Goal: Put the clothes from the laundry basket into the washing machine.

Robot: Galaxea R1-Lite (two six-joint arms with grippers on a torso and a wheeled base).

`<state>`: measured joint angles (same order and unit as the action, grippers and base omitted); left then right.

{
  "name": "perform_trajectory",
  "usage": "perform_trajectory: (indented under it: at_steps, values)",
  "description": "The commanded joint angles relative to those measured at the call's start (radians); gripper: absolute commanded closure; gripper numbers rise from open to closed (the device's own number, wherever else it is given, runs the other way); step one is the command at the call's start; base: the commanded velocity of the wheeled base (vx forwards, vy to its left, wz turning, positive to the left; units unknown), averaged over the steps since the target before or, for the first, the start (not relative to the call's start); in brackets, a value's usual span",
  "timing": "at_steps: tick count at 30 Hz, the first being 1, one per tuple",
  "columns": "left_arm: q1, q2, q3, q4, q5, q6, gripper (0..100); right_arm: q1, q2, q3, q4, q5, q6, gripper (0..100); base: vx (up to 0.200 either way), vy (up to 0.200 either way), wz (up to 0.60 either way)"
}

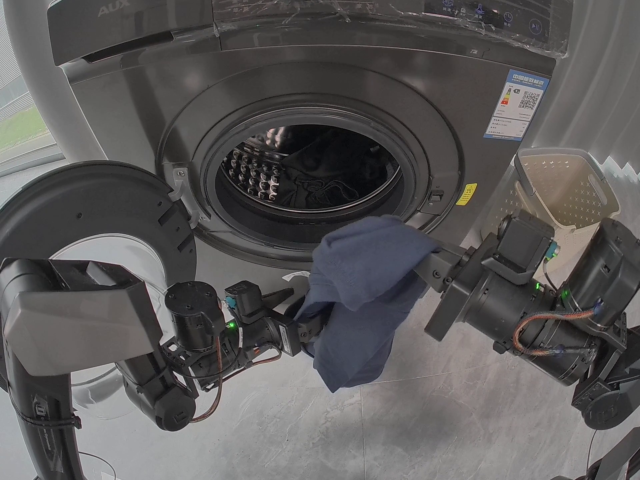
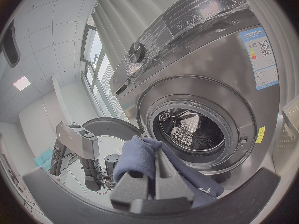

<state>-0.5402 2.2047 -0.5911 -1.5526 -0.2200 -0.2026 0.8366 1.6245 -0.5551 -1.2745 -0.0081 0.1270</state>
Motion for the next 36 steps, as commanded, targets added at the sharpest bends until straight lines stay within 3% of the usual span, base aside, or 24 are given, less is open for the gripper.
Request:
perform_trajectory:
  at_steps: [1, 8, 12, 16, 17, 21, 24, 28, 36]
  values:
    - [-0.026, 0.003, -0.009, -0.003, -0.001, -0.006, 100, 0.004, 0.005, 0.0, 0.0, -0.001, 0.0, 100, 0.0, 0.0, 0.0]
    - [-0.033, -0.011, -0.018, -0.004, 0.002, -0.006, 100, 0.004, 0.003, 0.0, 0.0, -0.001, 0.002, 100, 0.0, 0.0, 0.0]
    - [0.019, -0.137, 0.034, -0.003, 0.05, 0.002, 100, -0.016, -0.005, 0.032, 0.001, 0.0, 0.008, 100, 0.0, 0.0, 0.0]
    - [0.04, -0.275, 0.119, 0.0, 0.057, -0.003, 100, -0.033, 0.0, 0.1, 0.0, 0.002, 0.02, 100, 0.0, 0.0, 0.0]
    - [0.057, -0.369, 0.185, 0.002, 0.053, -0.009, 100, -0.091, 0.012, 0.144, -0.013, 0.0, 0.013, 100, 0.0, 0.0, 0.0]
    - [0.066, -0.48, 0.246, 0.003, 0.053, -0.011, 100, -0.162, 0.035, 0.173, -0.04, 0.011, 0.011, 100, 0.0, 0.0, 0.0]
    - [0.065, -0.511, 0.241, 0.003, 0.056, -0.006, 100, -0.163, 0.031, 0.182, -0.098, 0.011, 0.014, 100, 0.0, 0.0, 0.0]
    - [0.065, -0.519, 0.209, 0.002, 0.057, 0.003, 100, -0.186, 0.035, 0.198, -0.117, 0.013, -0.02, 100, 0.0, 0.0, 0.0]
    - [0.043, -0.579, 0.174, 0.002, 0.059, 0.0, 100, -0.22, 0.046, 0.178, -0.148, 0.01, -0.018, 100, 0.0, 0.0, 0.0]
